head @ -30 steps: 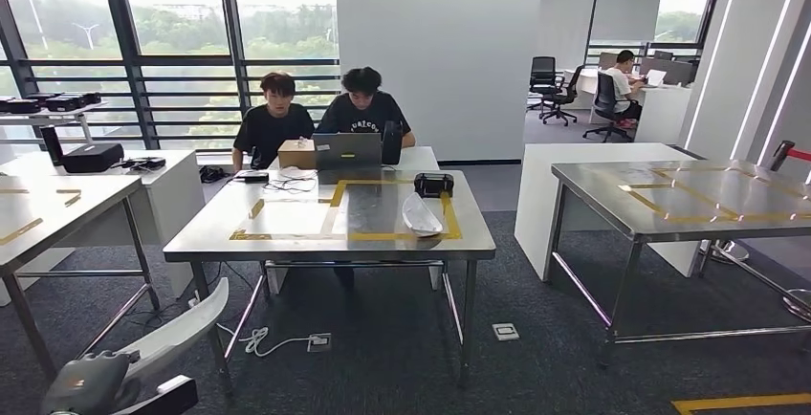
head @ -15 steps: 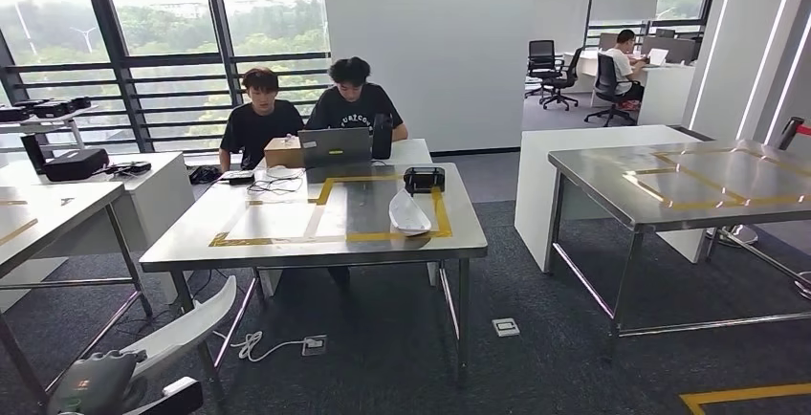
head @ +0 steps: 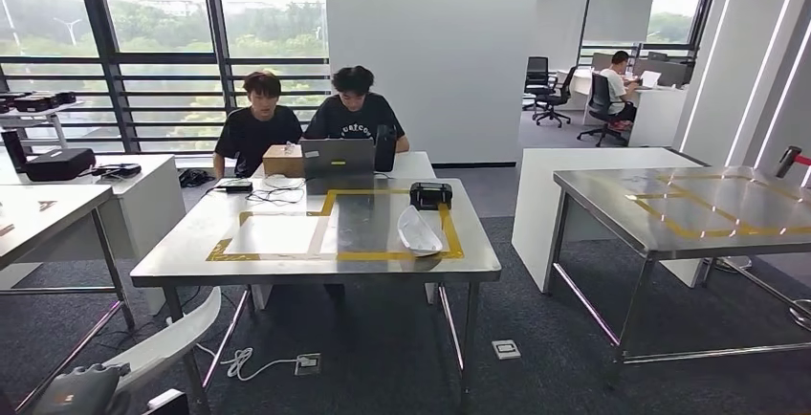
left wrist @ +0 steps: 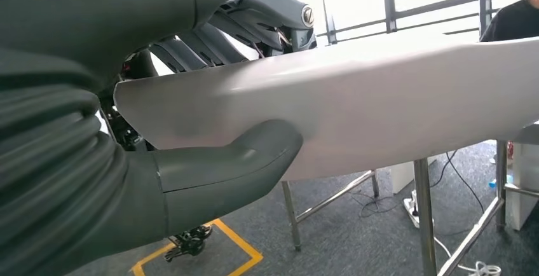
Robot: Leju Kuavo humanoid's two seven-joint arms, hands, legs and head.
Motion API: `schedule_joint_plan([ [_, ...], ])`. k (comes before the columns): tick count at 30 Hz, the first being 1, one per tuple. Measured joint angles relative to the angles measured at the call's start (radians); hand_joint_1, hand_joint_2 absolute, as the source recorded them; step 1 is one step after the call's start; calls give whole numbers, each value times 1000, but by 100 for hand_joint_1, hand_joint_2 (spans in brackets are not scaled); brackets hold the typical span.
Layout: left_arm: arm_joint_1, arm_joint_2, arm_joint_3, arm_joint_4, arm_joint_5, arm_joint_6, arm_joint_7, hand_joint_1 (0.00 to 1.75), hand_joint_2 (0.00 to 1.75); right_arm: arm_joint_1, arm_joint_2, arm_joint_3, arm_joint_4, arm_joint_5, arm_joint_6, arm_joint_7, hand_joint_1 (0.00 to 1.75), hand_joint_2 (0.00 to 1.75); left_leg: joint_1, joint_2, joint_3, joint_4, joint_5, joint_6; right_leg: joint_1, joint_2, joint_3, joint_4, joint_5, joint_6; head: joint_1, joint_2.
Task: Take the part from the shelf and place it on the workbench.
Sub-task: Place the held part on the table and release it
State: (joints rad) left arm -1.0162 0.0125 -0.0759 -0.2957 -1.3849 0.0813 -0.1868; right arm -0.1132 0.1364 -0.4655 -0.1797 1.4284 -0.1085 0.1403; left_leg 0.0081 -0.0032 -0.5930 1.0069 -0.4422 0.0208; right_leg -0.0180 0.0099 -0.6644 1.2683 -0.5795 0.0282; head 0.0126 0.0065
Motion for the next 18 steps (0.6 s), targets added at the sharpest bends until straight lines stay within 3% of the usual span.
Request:
schedule_joint_plan([
  [2,7,-2,0,1,0,0,-1,175,175,2,0,0,0,0,0,1,0,0,0,-1,26,0,-22,-2,0,-1,-60,31,-31,4,1,0],
  [3,9,-2,0,1,0,0,-2,175,175,3,0,0,0,0,0,2,0,0,0,-2,42,1,-34,-4,0,-2,-69,5,-18,5,2,0],
  [4,10,-2,0,1,0,0,-1,175,175,3,0,0,0,0,0,4,0,0,0,-2,58,1,-47,-7,0,-4,-64,-49,22,4,2,0],
  [6,11,-2,0,3,0,0,-1,175,175,4,0,0,0,1,1,7,0,0,-1,-1,86,3,-74,-16,2,-13,-40,-179,142,-4,2,-1],
  [7,11,-2,0,4,0,0,0,175,175,5,0,0,1,1,2,8,0,0,-3,-1,95,4,-86,-21,5,-16,-30,-221,184,-9,2,-2],
  [8,10,-2,0,5,0,0,1,175,175,5,0,0,1,1,4,9,0,0,-4,-1,103,5,-94,-28,7,-18,-25,-242,205,-17,2,-2],
  [11,6,-1,0,2,0,4,1,175,175,-1,0,0,1,3,7,9,0,0,-4,-2,109,23,-95,-46,7,-15,-6,-247,196,-42,1,-3],
  [13,3,1,0,1,0,8,1,175,175,-6,0,0,1,4,8,9,0,0,-1,-1,67,98,-106,-55,4,-12,13,-252,187,-56,-3,-3],
  [16,9,5,0,4,0,9,1,175,175,-9,-1,0,1,6,9,8,0,0,2,-1,-48,258,-173,-63,3,-6,36,-253,166,-63,-7,-3],
  [17,13,7,0,5,0,9,1,175,175,-8,-1,0,1,7,9,8,0,0,2,-1,-75,276,-182,-64,3,-3,45,-253,158,-61,-7,-3],
  [18,16,8,0,5,0,9,1,175,175,-8,-1,0,1,7,9,8,0,0,3,-1,-89,264,-168,-64,3,-1,55,-253,150,-59,-7,-3],
])
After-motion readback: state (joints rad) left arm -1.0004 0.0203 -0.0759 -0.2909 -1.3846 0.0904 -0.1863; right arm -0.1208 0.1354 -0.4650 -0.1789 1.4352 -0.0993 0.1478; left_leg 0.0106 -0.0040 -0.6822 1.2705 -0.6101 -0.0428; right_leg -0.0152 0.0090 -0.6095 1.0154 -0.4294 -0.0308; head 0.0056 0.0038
